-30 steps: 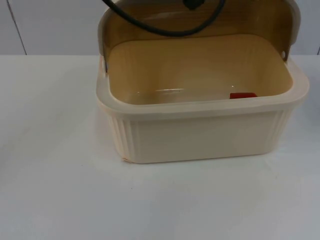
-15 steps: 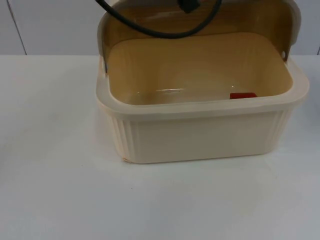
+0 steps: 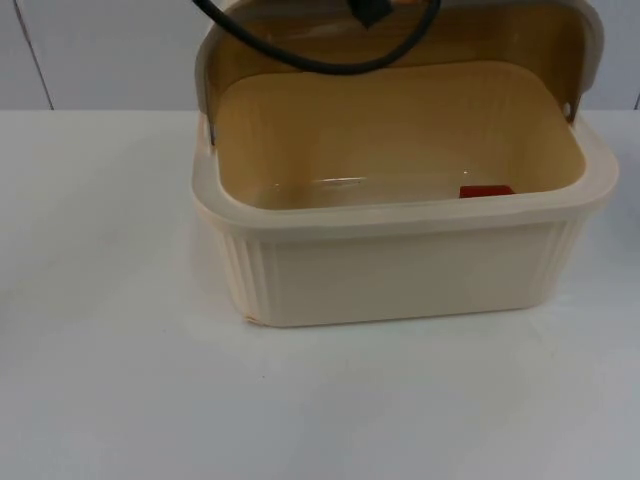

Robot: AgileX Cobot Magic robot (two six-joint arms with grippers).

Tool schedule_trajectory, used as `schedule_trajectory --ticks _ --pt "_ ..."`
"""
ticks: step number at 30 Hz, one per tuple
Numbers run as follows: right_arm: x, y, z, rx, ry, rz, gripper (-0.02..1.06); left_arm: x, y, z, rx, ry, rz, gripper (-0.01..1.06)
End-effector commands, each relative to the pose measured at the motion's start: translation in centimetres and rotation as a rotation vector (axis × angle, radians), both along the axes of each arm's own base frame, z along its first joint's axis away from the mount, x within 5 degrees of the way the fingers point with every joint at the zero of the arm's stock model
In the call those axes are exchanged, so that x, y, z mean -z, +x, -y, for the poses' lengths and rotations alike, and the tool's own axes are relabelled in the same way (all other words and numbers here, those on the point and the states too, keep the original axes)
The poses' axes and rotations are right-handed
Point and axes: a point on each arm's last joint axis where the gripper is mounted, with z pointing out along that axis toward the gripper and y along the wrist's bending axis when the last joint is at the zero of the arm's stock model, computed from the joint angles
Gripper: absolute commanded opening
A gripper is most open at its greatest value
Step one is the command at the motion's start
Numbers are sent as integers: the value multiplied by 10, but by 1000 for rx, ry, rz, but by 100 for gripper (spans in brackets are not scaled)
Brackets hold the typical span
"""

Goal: Open the box lid with the left hand, place the block into the box with the right hand, then close the box lid with the left hand.

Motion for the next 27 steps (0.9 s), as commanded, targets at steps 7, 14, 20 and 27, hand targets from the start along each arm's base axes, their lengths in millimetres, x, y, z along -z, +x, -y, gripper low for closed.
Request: schedule_trajectory --ticks 7,14,20,27 --pt "-8 -10 0 5 -5 39 104 -1 -13 14 32 17 -7 0" --pt "-13 -16 -2 1 -7 56 104 4 -22 18 44 65 -74 0" --pt "-15 -19 -13 -46 -17 60 104 17 -39 25 51 92 -64 0" --pt "-17 -21 -15 -53 -18 69 104 53 -63 20 15 130 -24 0"
